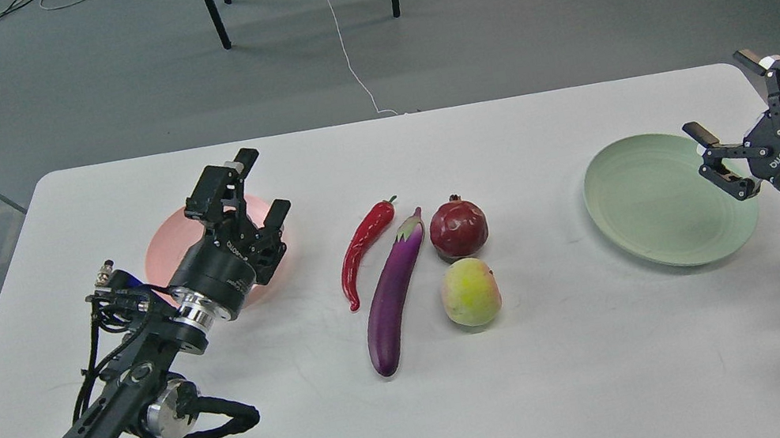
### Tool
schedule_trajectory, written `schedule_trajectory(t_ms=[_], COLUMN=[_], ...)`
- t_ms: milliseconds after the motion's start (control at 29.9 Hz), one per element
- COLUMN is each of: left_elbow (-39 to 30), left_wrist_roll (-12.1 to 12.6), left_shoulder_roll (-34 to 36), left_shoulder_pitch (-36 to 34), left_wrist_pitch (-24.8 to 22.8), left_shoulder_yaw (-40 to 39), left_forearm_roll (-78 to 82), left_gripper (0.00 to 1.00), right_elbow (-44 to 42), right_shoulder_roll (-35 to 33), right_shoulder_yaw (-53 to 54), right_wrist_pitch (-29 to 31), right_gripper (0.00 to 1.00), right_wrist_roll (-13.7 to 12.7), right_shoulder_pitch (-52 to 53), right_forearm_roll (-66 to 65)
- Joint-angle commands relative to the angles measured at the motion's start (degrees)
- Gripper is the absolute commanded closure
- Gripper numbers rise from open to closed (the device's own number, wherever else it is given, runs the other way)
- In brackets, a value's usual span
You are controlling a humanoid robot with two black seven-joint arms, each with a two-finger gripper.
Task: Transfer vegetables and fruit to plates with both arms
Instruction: 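Raise the right gripper and move it toward the red onion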
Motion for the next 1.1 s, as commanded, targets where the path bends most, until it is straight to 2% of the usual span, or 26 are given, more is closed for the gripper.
schedule_trajectory(t_ms=[0,134,268,368,569,669,803,937,1071], left_elbow=[0.0,0.0,0.0,0.0,-0.4,-0.8,-2.0,-2.6,-3.5], left_wrist_roll=[-0.2,0.2,-1.6,-4.3,-4.9,-4.9,-4.9,-4.9,-5.1], left_shoulder_roll=[0.1,0.1,0.7,1.1,2.2,2.8,3.3,3.3,3.0], left_shoulder_pitch=[0.0,-0.2,-0.2,-0.5,-0.7,-0.7,-0.7,-0.4,0.1], left_wrist_pitch=[0.0,0.1,-0.3,-0.2,0.4,0.4,0.4,0.3,0.3], left_shoulder_yaw=[0.3,0.1,-0.4,-0.4,-0.2,0.2,0.2,0.2,0.3], left_forearm_roll=[0.1,-0.4,-0.6,-0.2,-0.3,-0.2,-0.2,-0.2,-0.1], left_gripper=[0.02,0.02,0.02,0.02,0.02,0.02,0.02,0.02,0.02], right_elbow=[0.0,0.2,0.5,2.0,5.8,6.0,5.7,2.8,-0.8], right_shoulder_roll=[0.1,-0.1,-0.7,-2.3,-7.4,-8.9,-7.8,0.4,7.2], right_shoulder_yaw=[0.2,0.6,0.6,0.5,-4.4,-13.7,-35.6,-53.8,-59.5], right_wrist_pitch=[0.0,0.0,0.0,0.0,0.0,0.0,0.0,0.0,0.0], right_gripper=[0.01,0.01,0.01,0.01,0.01,0.01,0.01,0.01,0.01], right_wrist_roll=[0.0,0.0,0.0,0.0,0.0,0.0,0.0,0.0,0.0], right_shoulder_pitch=[-0.1,-0.1,0.6,3.3,16.1,27.7,49.0,65.6,69.2], right_forearm_roll=[0.2,0.2,-2.1,-10.0,-28.9,-37.4,-51.4,-60.8,-65.0])
